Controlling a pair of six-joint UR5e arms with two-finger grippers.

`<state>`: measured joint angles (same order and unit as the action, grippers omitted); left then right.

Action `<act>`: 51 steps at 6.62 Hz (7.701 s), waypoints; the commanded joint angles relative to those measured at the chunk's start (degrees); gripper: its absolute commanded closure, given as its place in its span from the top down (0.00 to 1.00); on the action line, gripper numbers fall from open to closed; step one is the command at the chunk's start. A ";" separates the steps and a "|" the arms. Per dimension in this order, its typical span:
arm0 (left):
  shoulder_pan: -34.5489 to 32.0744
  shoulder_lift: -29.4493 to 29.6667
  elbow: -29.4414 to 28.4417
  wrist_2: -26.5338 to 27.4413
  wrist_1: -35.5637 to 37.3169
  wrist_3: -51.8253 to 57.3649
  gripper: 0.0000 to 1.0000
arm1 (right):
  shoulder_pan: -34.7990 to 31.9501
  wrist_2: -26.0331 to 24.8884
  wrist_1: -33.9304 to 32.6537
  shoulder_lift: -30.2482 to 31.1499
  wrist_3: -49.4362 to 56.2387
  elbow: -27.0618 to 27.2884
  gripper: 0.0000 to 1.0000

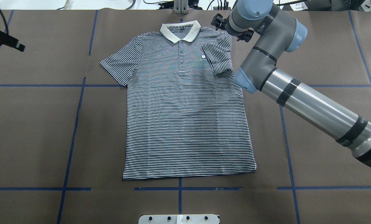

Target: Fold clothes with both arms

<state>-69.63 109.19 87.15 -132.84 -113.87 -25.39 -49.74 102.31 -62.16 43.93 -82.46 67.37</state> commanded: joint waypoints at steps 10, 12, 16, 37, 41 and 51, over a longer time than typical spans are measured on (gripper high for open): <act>18.57 19.66 -26.51 19.19 -14.01 -32.09 0.60 | -5.45 14.32 0.55 21.37 7.41 21.48 1.00; 18.65 19.75 -26.95 19.20 -14.19 -32.00 0.49 | -5.45 14.84 0.55 21.37 7.41 21.57 1.00; 18.48 21.23 -25.55 19.02 -15.16 -33.57 0.00 | -5.63 15.81 0.55 21.11 7.58 21.75 1.00; 36.23 0.41 16.21 22.70 -22.36 -62.50 0.95 | 40.67 -25.22 -26.93 36.48 -36.08 50.49 0.83; 36.41 0.24 15.77 22.97 -22.28 -62.41 0.95 | 42.71 -25.15 -27.57 38.16 -38.47 50.31 0.67; 54.56 -3.72 28.32 41.30 1.39 -73.57 0.84 | 41.92 -23.74 -27.57 40.35 -38.47 57.16 0.00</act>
<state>-19.00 105.47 113.72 -95.63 -118.80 -97.30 -8.06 78.27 -89.74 84.05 -120.93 123.93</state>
